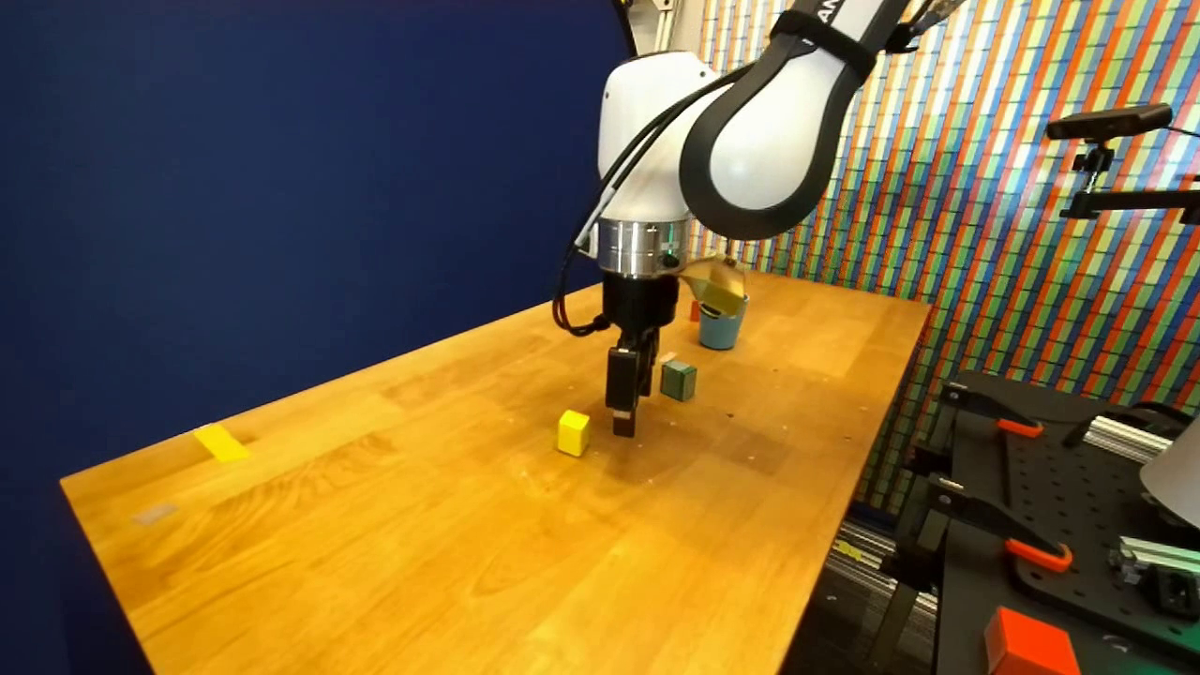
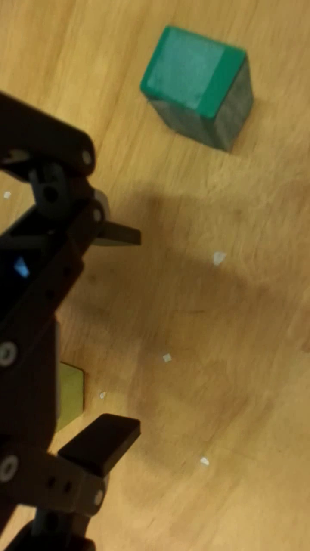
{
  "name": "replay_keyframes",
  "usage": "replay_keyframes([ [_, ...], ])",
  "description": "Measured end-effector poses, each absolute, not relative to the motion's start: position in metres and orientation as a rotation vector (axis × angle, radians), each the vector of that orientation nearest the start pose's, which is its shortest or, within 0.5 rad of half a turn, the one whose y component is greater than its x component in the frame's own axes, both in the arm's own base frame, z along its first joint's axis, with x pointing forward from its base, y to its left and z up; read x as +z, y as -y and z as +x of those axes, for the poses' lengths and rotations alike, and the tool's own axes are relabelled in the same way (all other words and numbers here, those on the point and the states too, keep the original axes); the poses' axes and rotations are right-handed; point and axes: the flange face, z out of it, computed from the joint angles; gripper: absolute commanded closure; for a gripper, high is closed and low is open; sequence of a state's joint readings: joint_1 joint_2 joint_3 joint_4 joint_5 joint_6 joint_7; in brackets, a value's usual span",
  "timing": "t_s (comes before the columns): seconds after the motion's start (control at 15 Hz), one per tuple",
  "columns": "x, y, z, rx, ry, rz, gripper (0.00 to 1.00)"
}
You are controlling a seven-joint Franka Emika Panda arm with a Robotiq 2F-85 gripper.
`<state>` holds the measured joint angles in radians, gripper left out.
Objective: Put the yellow block in the blue cup
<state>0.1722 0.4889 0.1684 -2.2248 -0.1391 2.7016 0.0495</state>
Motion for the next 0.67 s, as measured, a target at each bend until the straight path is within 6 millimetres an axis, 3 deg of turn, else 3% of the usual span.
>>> replay_keyframes([
  [0.33,0.135,-0.215,0.534,-0.01,0.619,-3.027,0.0],
  [0.4,0.135,-0.219,0.538,-0.018,0.623,-3.023,0.25],
  [0.47,0.134,-0.224,0.541,-0.027,0.63,-3.02,0.27],
  [0.67,0.138,-0.239,0.547,-0.056,0.656,-3.009,0.51],
])
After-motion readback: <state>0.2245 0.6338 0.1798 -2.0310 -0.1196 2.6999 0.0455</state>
